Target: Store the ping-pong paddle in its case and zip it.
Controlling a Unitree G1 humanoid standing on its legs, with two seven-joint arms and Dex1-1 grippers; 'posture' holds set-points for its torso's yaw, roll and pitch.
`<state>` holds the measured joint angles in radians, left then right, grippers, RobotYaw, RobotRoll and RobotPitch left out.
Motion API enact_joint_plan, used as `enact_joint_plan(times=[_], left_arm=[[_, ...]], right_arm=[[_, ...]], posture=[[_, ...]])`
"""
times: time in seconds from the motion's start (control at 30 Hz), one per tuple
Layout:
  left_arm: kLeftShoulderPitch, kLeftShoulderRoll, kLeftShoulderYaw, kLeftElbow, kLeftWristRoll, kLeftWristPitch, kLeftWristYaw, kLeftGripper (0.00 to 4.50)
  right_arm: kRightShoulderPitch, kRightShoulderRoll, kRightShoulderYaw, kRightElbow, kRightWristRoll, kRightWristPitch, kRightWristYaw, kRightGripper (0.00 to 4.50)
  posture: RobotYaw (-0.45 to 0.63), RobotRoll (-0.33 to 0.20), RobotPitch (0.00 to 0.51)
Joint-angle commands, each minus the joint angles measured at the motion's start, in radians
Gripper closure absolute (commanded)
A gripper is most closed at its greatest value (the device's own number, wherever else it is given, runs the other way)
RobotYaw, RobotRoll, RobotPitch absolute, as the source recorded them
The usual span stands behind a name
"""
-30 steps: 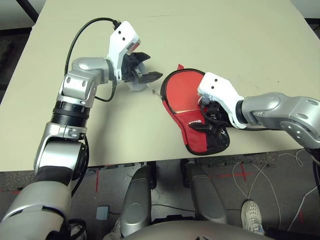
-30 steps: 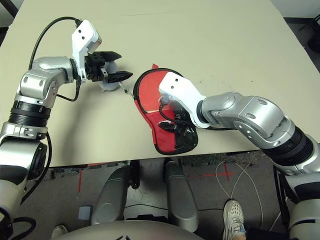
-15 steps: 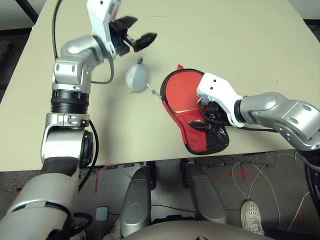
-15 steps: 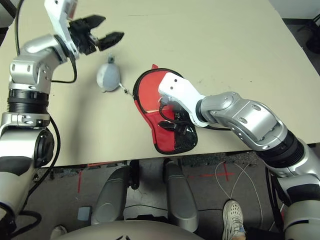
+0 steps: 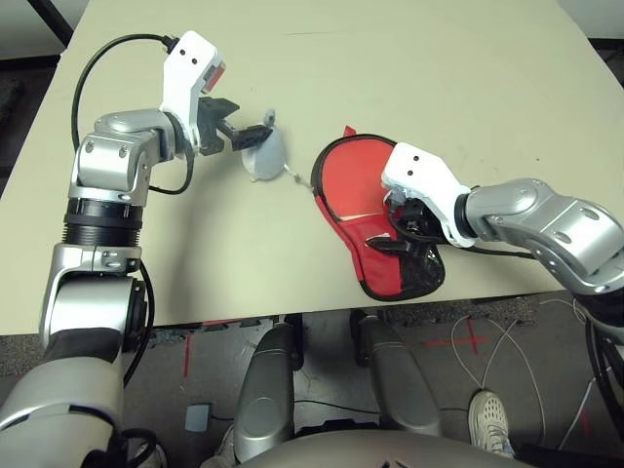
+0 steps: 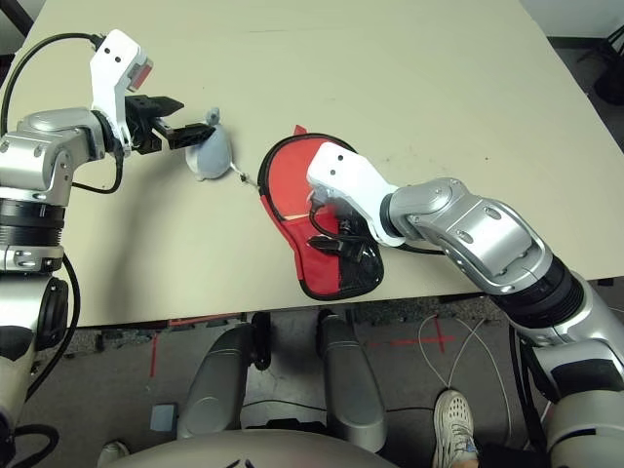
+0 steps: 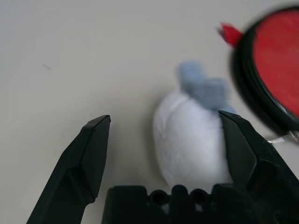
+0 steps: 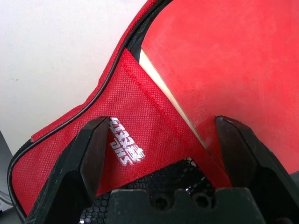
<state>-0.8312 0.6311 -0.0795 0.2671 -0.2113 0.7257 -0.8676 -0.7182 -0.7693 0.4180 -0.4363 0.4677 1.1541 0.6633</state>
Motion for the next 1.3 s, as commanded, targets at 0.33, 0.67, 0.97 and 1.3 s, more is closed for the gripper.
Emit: enact_joint_plan(times=[0.33,0.67,0.97,1.3], left_arm=[[0.039,-0.032,-0.103,-0.024,0.011,0.029,-0.057,0.41],[-0.128,-0.060,-0.148,0.209,0.117,-0.163,-0.043,3.51],[-0.428,-0.271,-0.152,0.780,0.273,-0.575,0.173,3.93],[-0.562,-0.516,-0.076,1.030,0.309,-0.746,0.433,3.93]], right_arm=[[0.038,0.031,0.035,0.044,-0.046,0.020,0.036,0.00],[0.039,0.049,0.041,0.065,-0.076,0.011,0.051,0.00],[0.052,0.056,0.082,0.105,-0.120,-0.020,0.081,0.00],[0.048,0.080,0.127,0.138,-0.173,-0.047,0.117,0.00]], posture=[[-0.02,0.000,0.271],[-0.02,0.000,0.272],[-0.04,0.000,0.286],[-0.06,0.000,0.310]])
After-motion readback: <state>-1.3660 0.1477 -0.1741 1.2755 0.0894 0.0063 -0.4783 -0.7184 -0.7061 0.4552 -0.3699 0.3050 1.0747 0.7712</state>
